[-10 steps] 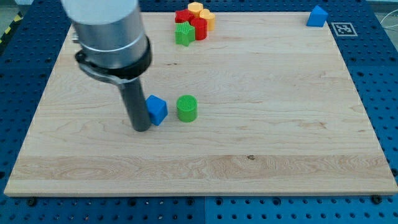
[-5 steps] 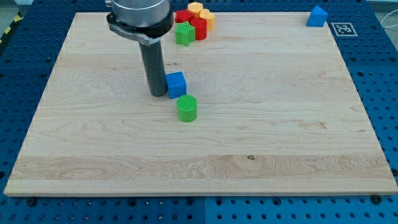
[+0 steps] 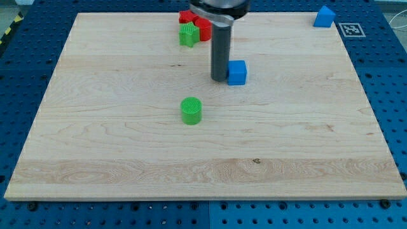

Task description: Push the blue cube to blue triangle

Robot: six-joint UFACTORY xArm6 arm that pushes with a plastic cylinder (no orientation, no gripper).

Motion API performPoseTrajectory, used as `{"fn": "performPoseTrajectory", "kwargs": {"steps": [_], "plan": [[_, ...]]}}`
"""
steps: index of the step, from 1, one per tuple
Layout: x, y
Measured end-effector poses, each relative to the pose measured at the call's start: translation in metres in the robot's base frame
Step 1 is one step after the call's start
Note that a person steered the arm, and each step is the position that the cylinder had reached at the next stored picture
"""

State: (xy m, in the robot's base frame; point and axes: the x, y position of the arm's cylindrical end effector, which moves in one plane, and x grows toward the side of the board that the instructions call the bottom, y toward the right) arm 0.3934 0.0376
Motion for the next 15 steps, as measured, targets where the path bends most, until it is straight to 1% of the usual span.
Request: {"fn": "performPoseTrajectory", "kwargs": {"steps": [2,3,5,7,12,14,15], "plan": [[0.022,0.043],[0.018,0.061],[-0.005,0.079],[-0.027,0.111],[-0.076,0.103],[-0.095,0.121],[-0.095,0.138]]}}
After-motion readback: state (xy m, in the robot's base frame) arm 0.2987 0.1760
